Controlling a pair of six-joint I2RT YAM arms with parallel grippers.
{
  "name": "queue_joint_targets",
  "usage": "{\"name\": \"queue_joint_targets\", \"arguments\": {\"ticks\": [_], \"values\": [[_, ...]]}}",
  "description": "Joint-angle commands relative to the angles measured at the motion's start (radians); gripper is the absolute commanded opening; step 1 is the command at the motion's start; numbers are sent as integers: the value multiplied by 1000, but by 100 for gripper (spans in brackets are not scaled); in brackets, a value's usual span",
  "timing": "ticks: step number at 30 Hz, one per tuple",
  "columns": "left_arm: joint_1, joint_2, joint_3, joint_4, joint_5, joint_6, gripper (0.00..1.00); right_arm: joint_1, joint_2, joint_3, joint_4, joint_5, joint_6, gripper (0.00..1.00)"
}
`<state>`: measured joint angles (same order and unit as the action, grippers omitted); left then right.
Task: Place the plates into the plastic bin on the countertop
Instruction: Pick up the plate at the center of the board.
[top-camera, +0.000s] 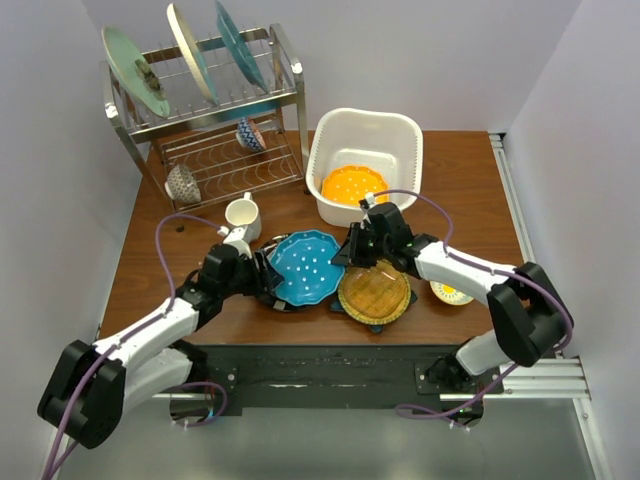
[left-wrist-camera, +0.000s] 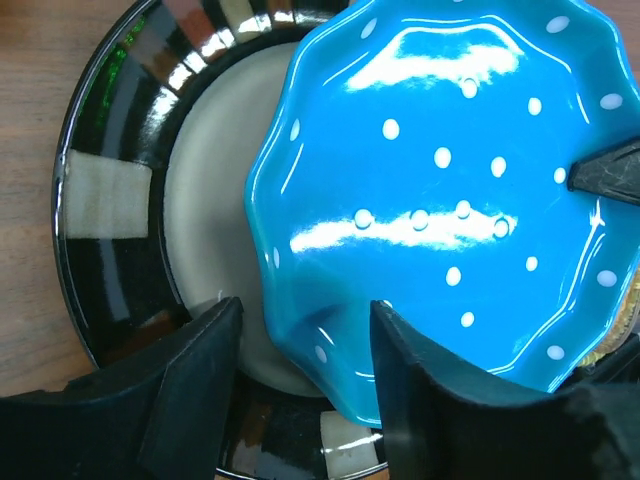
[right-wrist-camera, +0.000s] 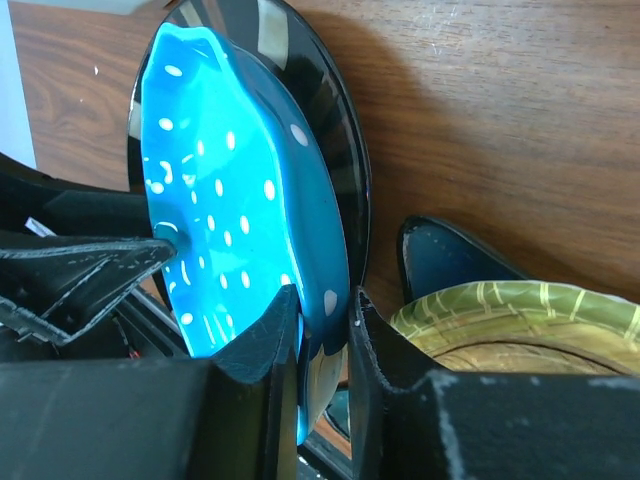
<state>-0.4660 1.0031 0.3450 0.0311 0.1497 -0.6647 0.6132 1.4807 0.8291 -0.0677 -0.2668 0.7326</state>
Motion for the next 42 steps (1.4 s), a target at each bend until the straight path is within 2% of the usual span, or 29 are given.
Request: {"name": "queue_joint_targets", "arguments": {"ticks": [1, 7, 13, 20, 28, 32, 37, 42], "values": [[-3, -43, 28, -13, -12, 27, 68, 11, -66, 15, -14, -8, -33, 0], [-3, -63, 46, -68, -22, 40, 84, 13, -97, 21, -44, 3, -39, 0], [-3, -103, 49, -83, -13, 39, 92, 11, -143, 31, -92, 17, -47, 0], [-3, -155, 63, -126, -22, 37, 94, 13, -168, 44, -122, 24, -56, 0], [-3, -237, 138, -192, -94, 16, 98, 11, -207, 54, -150, 21, -68, 0], [-3, -313, 127, -129, -104, 4, 100, 11, -253, 76, -204, 70, -91, 0], [-3, -253, 196, -178, -72, 17, 100, 13, -267, 62, -181, 58, -73, 0], [-3, -273, 120, -109, -23, -24, 100, 11, -296, 33, -182, 54, -68, 0]]}}
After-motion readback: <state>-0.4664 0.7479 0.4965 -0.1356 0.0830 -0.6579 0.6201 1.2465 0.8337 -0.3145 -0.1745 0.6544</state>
